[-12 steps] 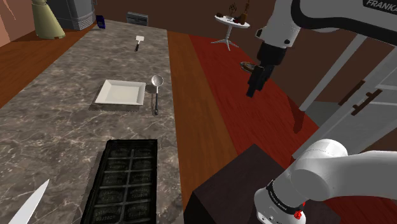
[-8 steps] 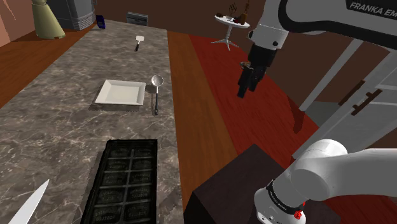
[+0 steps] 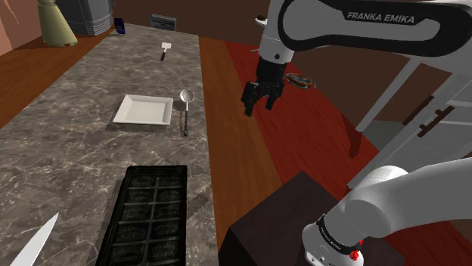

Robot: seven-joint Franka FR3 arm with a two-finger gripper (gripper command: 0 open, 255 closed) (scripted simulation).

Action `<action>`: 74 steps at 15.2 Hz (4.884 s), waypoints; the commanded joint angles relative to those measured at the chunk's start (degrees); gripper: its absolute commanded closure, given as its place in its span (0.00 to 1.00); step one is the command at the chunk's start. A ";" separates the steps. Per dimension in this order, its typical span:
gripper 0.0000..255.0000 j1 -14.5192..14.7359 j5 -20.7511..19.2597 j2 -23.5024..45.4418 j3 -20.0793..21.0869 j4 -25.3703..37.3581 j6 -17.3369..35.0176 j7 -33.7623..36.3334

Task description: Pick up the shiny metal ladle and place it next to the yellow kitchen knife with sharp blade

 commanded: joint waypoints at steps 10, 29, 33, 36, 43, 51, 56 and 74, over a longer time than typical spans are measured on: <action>0.00 -1.59 -8.79 24.95 9.25 17.14 7.81 23.87; 0.00 6.82 -25.09 60.43 6.10 52.28 4.30 46.19; 0.00 6.54 -25.23 60.55 6.00 50.49 6.19 46.38; 0.00 6.54 -25.23 60.55 6.00 50.49 6.18 46.38; 1.00 6.54 -25.23 60.56 6.00 50.50 6.17 46.38; 1.00 6.63 -25.08 60.27 6.08 51.60 4.83 46.16; 1.00 6.94 -24.79 59.82 6.22 54.77 1.31 45.61; 1.00 9.16 -23.12 53.81 7.96 56.04 -6.13 48.22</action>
